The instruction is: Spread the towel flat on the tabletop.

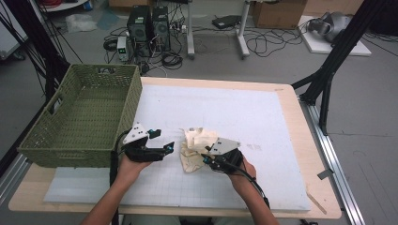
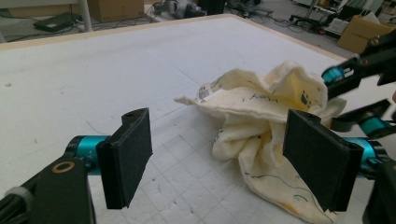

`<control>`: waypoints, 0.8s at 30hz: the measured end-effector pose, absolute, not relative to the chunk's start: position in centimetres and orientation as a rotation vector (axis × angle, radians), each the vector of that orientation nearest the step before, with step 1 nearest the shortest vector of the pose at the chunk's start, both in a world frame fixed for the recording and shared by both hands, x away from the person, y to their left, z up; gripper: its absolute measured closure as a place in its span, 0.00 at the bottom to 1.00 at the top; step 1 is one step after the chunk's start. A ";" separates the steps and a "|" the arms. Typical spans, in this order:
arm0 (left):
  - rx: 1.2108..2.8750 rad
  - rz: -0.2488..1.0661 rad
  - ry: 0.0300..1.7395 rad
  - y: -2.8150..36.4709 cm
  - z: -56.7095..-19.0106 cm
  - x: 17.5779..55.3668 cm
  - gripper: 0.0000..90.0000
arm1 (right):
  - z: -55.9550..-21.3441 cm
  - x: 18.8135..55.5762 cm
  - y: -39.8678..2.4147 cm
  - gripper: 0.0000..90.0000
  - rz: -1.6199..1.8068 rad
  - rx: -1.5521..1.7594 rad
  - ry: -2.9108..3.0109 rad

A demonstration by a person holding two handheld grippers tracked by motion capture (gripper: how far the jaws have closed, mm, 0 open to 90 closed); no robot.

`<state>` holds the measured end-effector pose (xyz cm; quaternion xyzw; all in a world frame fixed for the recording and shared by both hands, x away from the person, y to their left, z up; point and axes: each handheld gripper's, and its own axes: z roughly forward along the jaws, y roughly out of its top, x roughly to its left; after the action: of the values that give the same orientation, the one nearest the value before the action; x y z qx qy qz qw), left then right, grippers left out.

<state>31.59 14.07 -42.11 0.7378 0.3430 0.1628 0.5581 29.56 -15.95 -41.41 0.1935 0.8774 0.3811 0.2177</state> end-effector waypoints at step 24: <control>1.767 0.362 0.787 13.6 -42.5 31.5 0.32 | -41.9 29.7 -27.1 0.88 0.903 1.164 2.212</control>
<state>31.54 13.63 -42.49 0.7477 0.3331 0.1532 0.5536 29.66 -27.13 -41.90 0.4251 0.8081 0.3298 0.2396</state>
